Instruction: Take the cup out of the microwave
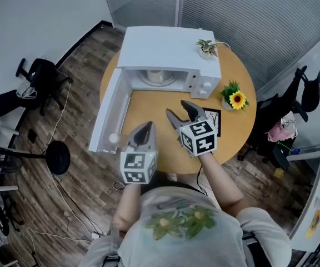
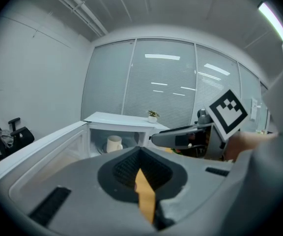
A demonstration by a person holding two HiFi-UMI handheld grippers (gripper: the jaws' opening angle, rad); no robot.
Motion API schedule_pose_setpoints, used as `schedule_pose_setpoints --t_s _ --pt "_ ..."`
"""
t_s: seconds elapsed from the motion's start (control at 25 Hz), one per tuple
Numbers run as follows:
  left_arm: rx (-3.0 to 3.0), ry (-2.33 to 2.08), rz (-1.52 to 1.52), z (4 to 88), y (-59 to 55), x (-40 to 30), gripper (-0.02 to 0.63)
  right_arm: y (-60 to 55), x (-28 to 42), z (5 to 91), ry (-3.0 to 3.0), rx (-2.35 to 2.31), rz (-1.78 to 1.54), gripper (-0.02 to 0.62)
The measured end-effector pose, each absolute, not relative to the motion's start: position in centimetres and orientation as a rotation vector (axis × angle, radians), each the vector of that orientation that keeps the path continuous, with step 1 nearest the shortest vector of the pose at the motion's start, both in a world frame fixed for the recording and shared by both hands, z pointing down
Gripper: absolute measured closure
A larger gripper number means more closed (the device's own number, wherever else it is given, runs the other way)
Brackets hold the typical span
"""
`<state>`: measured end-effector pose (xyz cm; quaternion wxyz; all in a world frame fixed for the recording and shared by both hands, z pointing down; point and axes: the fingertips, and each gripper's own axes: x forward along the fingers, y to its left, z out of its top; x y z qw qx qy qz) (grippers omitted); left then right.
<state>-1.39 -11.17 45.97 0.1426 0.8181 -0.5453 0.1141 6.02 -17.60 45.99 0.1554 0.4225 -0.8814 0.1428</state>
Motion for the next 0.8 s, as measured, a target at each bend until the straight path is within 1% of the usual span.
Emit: schedule_pose_setpoints --t_s 0.52,0.8 --pt "2.297 -1.482 0.331 48.7 -16.7 -3.1 0.602 -26.1 2.6 49.5 -2.443 1.232 0.442 0.344" --pt "2.268 -1.437 0.347 50.2 -18.9 -3.6 0.603 -30.7 1.4 54.0 -2.33 1.186 0.478 0.344"
